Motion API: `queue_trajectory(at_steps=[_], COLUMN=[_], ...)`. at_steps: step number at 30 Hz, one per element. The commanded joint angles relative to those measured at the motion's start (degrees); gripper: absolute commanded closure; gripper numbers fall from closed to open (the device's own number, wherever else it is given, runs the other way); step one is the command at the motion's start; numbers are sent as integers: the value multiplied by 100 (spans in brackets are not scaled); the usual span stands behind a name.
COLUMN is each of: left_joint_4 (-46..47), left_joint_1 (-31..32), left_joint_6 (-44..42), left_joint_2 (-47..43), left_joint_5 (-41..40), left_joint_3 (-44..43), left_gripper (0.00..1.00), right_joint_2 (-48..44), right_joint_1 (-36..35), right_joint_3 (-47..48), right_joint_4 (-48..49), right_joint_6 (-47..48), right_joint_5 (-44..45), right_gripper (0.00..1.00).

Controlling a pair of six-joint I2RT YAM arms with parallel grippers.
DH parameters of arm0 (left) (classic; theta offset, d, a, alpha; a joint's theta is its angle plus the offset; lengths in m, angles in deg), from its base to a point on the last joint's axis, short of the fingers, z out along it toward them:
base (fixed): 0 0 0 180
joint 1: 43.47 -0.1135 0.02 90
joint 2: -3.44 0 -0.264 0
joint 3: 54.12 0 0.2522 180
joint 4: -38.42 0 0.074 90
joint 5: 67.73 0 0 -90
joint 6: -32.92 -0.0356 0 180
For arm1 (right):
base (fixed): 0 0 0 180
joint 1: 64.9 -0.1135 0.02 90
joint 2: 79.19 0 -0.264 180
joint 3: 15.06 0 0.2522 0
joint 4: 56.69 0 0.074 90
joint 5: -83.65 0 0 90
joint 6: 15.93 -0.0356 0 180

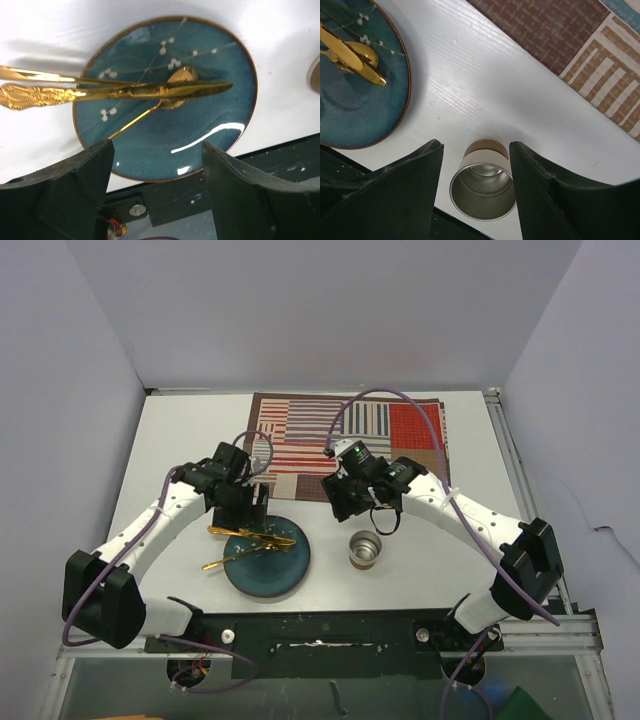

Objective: Set the dinner table for one person
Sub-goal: Pick up the utensils from the center of the board.

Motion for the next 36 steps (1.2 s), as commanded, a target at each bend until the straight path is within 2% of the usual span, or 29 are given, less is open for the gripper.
queue_trajectory(at_steps=[1,4,8,12,17,21,25,31,36], left_joint_4=[-650,-648,-511,-636,-450,-225,349,882,1270], left_joint_1=[387,595,466,-53,-941,-1293,-1906,-2690,-3208], left_joint_6=[98,249,358,57,-397,-373,-272,-296,-279], left_joint_2=[-77,-193,-492,-426,-152,-71,-113,275,569], left_joint_5=[-318,-203,-547,-1100,-1184,-1570,-950,-928,-831], left_joint_3=[-327,-317,-639,-1133,-1575,-1825,-1678,-1242,-955], left_gripper=[29,29,29,29,29,29,29,29,29], right_joint_2=[-204,99,605,991,1501,1800,2157,3026,3572], right_joint_1=[32,-32,-406,-769,-1097,-1162,-1163,-1182,-1180], right_joint_3=[4,181,549,687,951,1212,1732,2944,3436], right_joint_4=[420,513,456,529,558,600,530,17,-152], right_joint_6=[203,672,1644,1910,2378,2680,2918,3259,3362], right_joint_5=[-444,-1103,-1211,-1359,-1435,-1748,-2048,-2705,-3147], right_gripper=[43,43,48,46,45,42,38,35,34])
